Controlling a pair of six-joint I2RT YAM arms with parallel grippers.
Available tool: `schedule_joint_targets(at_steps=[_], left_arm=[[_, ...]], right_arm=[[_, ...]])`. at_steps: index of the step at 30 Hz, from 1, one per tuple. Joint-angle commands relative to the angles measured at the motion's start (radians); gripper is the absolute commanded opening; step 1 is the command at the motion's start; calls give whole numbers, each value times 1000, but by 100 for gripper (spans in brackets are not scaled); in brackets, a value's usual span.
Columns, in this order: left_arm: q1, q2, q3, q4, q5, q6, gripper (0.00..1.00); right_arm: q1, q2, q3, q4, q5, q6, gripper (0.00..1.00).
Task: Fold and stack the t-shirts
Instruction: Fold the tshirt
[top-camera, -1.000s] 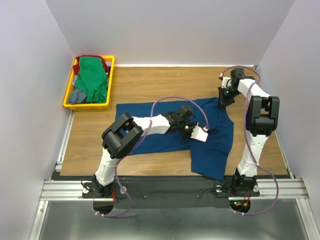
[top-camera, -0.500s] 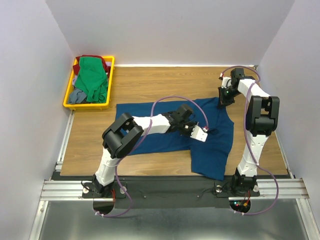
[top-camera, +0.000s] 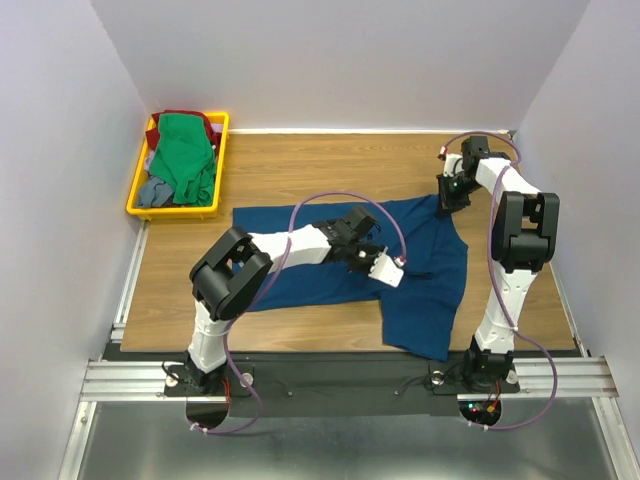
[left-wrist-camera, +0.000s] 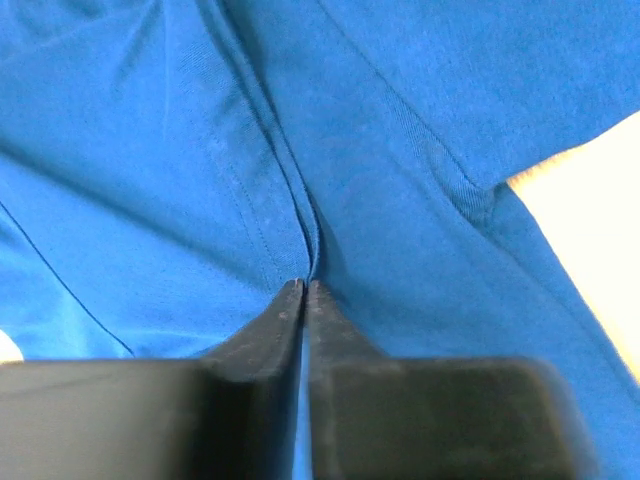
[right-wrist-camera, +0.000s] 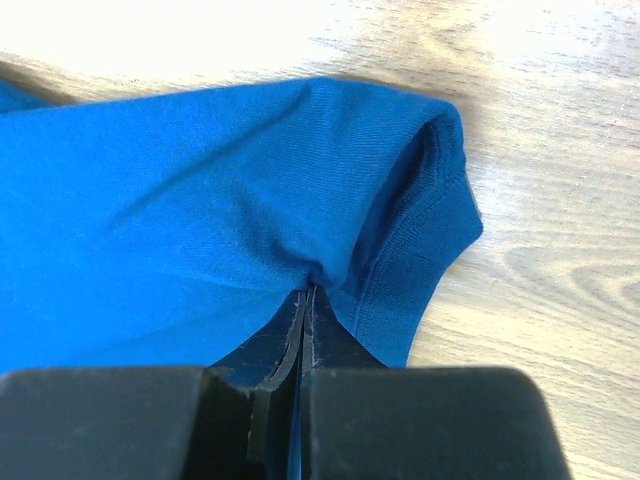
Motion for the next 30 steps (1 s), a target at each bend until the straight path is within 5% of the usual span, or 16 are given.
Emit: schedule_joint_targets(at_steps=[1, 4, 7, 8, 13, 20, 30], left_arm=[[24, -43, -8, -38, 29, -27, 27], [82, -105, -14, -64, 78, -55, 36], [166, -203, -29, -105, 144, -124, 38], [190, -221, -31, -125, 161, -156, 38], [384, -290, -29, -124, 189, -440, 38], [657, -237, -23, -33, 60, -710, 37], [724, -159, -34, 5, -101, -767, 37]], right_arm=[[-13, -28, 25, 17, 8, -31, 1], [-13, -49, 28, 13, -23, -51, 13], [-14, -101, 43, 4, -54, -71, 40], [-13, -115, 48, -4, -60, -76, 41], [-13, -155, 94, -3, -69, -89, 40], [4, 7, 195, 8, -89, -28, 36], [9, 30, 184, 83, 77, 55, 39]])
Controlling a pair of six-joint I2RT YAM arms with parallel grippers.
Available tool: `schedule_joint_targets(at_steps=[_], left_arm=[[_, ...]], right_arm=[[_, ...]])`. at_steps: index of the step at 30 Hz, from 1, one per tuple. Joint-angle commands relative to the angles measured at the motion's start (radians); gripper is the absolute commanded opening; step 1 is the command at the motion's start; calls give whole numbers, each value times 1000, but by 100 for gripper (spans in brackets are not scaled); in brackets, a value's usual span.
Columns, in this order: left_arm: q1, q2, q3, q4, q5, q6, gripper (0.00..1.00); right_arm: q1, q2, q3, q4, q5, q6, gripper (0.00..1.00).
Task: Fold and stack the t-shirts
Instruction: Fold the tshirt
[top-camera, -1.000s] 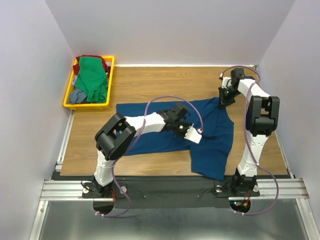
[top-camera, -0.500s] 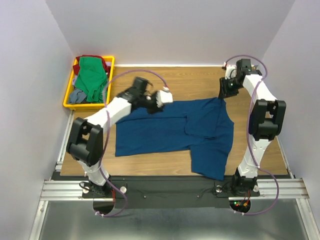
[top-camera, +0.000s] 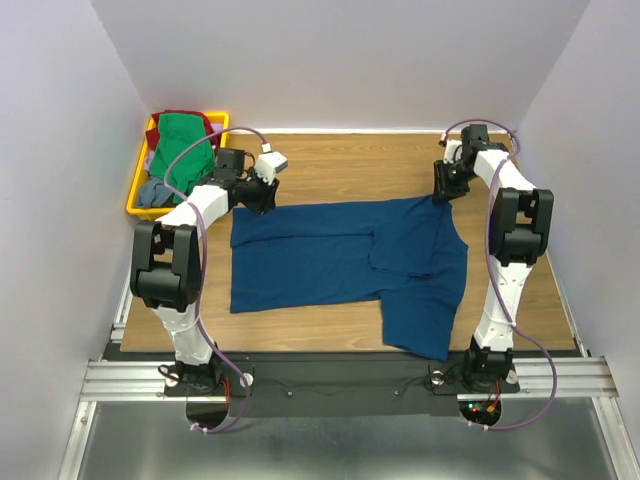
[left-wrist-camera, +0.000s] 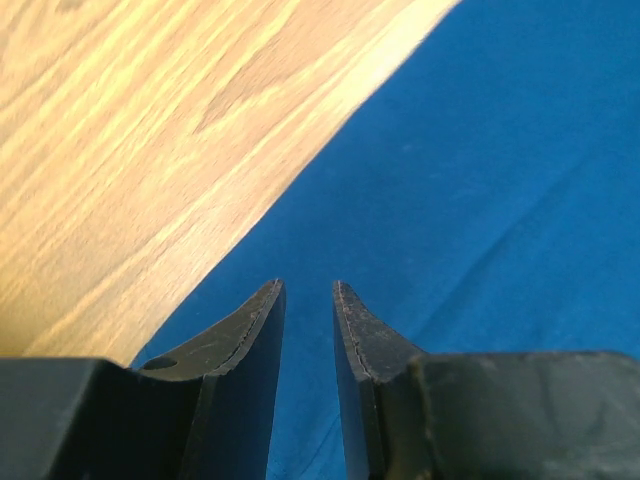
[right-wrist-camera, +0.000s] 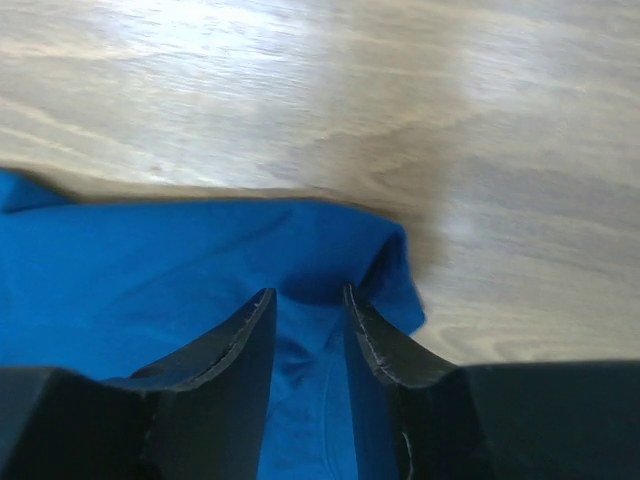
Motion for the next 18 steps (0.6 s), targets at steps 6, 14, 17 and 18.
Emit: schedule_joint_targets(at_steps=[6, 14, 17, 18], left_arm=[[7, 56, 1, 56, -125, -57, 37], [13, 91, 22, 56, -149, -47, 37], [22, 113, 27, 49, -180, -53, 36], [27, 119, 27, 49, -189, -56, 35]], right_arm=[[4, -57, 7, 72, 105, 72, 40], [3, -31, 10, 72, 79, 95, 32], [-2, -16, 12, 72, 70, 103, 6], [-7, -16, 9, 72, 76, 102, 1]])
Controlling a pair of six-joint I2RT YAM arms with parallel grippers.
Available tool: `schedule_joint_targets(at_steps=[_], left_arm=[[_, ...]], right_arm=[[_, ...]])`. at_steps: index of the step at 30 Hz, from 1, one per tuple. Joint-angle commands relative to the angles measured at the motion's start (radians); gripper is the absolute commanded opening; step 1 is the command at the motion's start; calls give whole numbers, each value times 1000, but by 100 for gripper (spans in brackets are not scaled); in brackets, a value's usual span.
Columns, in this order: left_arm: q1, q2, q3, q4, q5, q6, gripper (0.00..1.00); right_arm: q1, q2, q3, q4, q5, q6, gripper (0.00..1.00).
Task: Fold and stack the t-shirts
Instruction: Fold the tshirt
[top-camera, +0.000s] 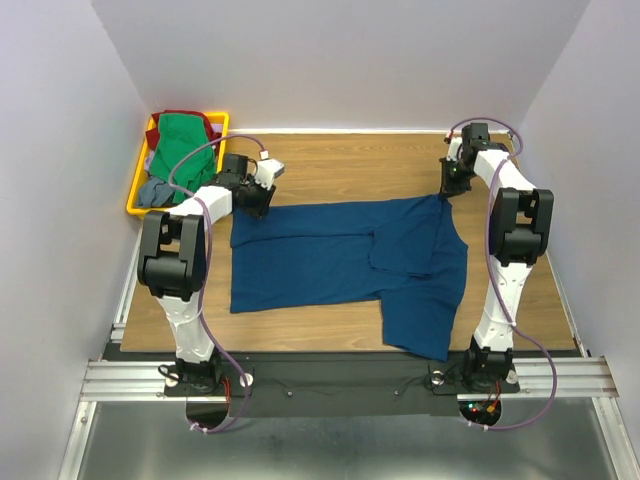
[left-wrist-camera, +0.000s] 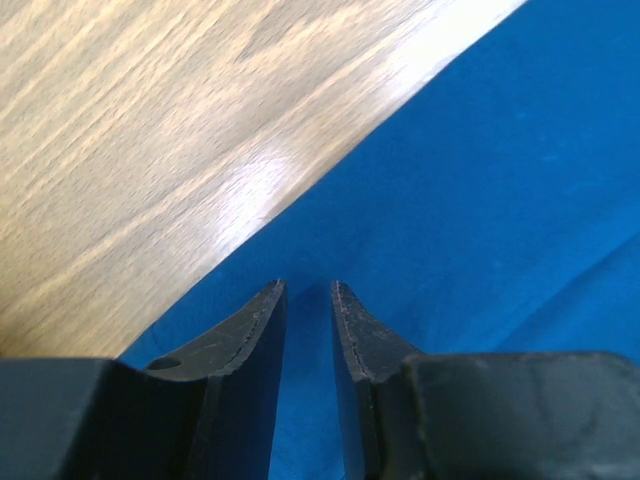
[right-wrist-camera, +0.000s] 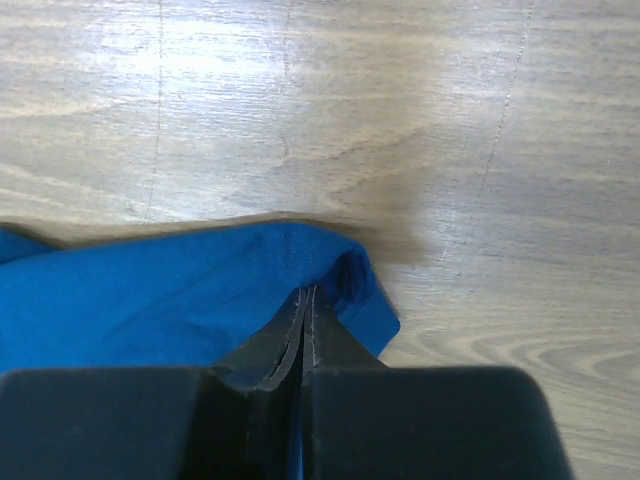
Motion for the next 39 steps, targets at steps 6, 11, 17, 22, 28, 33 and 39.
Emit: schedule_joint_targets(at_steps=[6, 11, 17, 22, 28, 33, 39], left_arm=[[39, 73, 50, -2, -68, -26, 27], [41, 147, 96, -27, -106, -27, 21], [44, 218, 177, -40, -97, -36, 20], [44, 283, 298, -51, -46, -70, 21], [38, 366, 465, -79, -26, -90, 23], [36, 383, 585, -142, 3, -54, 30], [36, 215, 579, -186, 81, 17, 37]], right_arm=[[-54, -32, 3, 38, 78, -37, 1], [-57, -15, 17, 45, 102, -57, 0], [-58, 34, 29, 81, 141, -68, 0], [-58, 109, 120, 88, 184, -65, 1], [-58, 215, 316, 93, 208, -57, 1], [-57, 211, 356, 81, 155, -56, 38], [-58, -78, 189, 74, 64, -111, 78]])
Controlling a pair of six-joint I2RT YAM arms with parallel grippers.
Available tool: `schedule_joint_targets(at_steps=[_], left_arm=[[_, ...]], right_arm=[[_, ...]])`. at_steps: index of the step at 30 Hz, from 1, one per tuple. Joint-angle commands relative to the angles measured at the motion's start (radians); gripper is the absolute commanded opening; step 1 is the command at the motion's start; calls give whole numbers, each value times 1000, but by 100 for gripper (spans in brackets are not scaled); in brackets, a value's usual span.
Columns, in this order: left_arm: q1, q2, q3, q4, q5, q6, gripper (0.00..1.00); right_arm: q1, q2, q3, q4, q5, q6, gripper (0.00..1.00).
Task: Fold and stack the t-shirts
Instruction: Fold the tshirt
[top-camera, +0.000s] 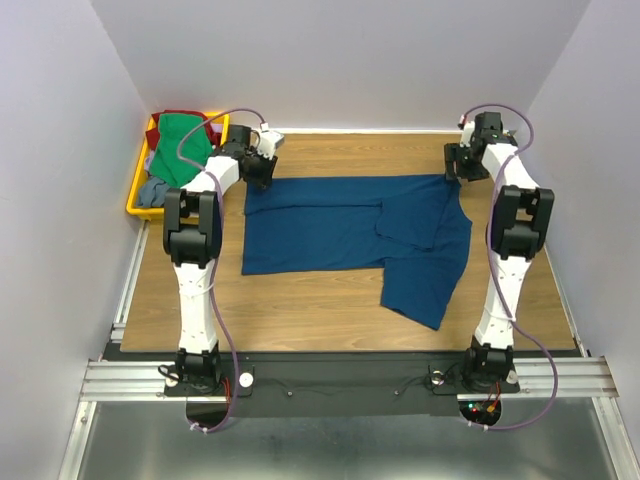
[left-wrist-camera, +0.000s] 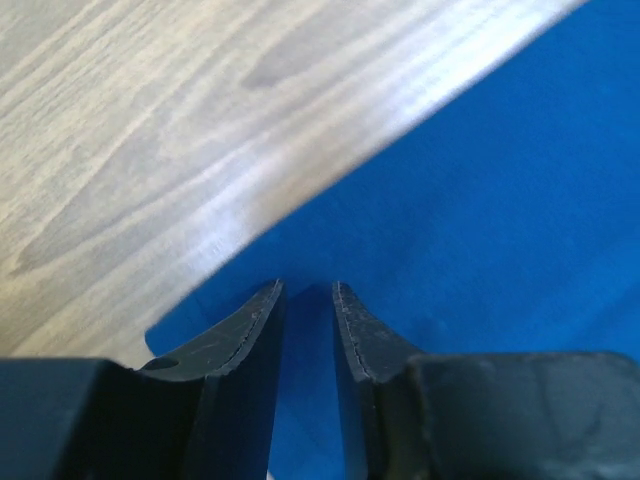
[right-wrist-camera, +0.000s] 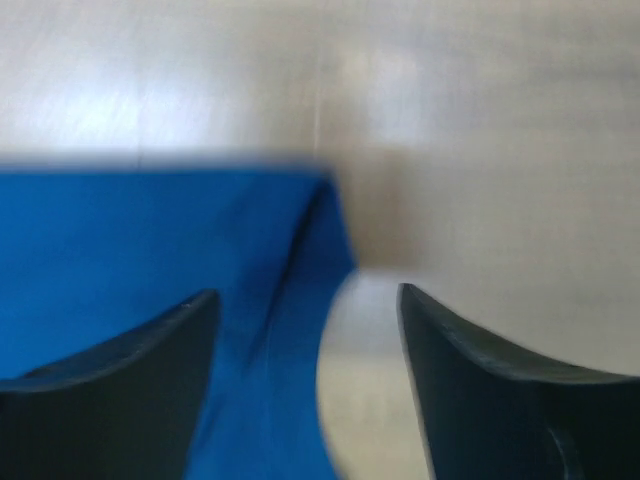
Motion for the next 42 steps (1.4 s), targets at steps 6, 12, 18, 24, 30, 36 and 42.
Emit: schedule_joint_targets(at_steps=[6, 12, 18, 24, 30, 36, 42], left_arm=[[6, -540, -326, -58, 161, 201, 39], [9, -745, -670, -65, 209, 284, 38], [9, -819, -834, -62, 168, 318, 38], [9, -833, -928, -9, 89, 339, 38], [9, -762, -954, 36, 42, 347, 38], [9, -721, -976, 53, 13, 380, 37], [11, -759, -997, 31, 3, 433, 36]], right_arm=[[-4, -522, -322, -135, -215, -299, 81], [-4, -643, -617, -242, -252, -559, 53], [5, -674, -783, -232, -240, -702, 49], [13, -666, -895, -180, -237, -722, 49], [20, -608, -967, -125, -188, -704, 48], [22, -649, -1052, -113, -145, -708, 47], [22, -758, -1139, -122, -115, -713, 48]])
